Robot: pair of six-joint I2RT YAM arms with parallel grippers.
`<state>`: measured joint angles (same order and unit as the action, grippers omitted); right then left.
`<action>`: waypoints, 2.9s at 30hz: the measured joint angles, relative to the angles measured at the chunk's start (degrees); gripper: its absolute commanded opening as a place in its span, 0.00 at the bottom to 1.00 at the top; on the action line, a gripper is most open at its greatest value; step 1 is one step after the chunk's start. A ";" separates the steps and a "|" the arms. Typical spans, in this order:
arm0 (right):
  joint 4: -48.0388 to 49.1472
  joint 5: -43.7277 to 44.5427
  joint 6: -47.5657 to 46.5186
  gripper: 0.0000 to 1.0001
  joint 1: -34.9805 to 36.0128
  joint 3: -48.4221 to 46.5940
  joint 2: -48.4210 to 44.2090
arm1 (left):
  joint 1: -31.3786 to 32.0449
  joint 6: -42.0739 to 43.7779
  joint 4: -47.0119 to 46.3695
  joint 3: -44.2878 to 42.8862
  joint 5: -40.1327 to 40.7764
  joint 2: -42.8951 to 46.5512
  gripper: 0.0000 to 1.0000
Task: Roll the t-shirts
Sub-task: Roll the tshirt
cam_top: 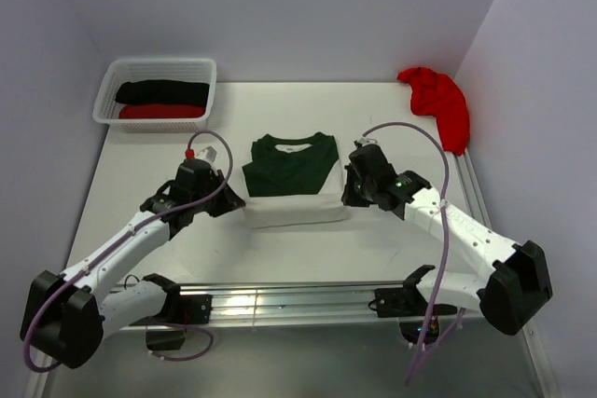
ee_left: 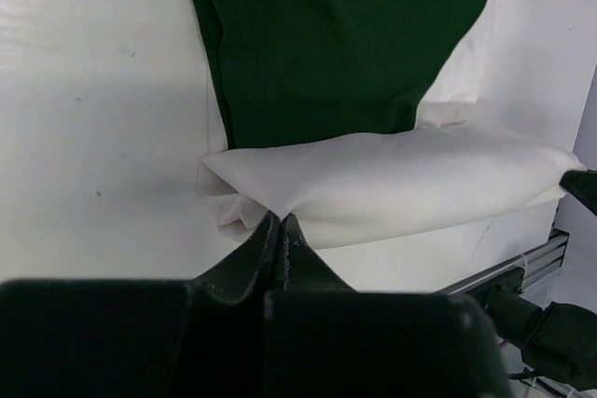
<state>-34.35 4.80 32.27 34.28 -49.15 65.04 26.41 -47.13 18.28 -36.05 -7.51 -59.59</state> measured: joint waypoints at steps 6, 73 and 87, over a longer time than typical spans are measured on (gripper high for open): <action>1.70 -3.78 -2.58 0.00 -4.42 -1.22 4.66 | -3.69 2.97 -1.49 -2.82 -3.69 -5.77 0.00; 42.42 28.24 8.17 0.64 19.45 38.77 -17.75 | 16.41 1.44 -42.56 33.00 20.35 13.81 0.65; 48.98 37.20 9.53 0.60 21.81 37.03 -4.48 | 18.47 4.46 -56.83 33.07 25.66 2.45 0.57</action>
<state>14.63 42.00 41.80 56.10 -12.12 60.55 44.88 -42.68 -38.54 -2.98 18.15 -57.14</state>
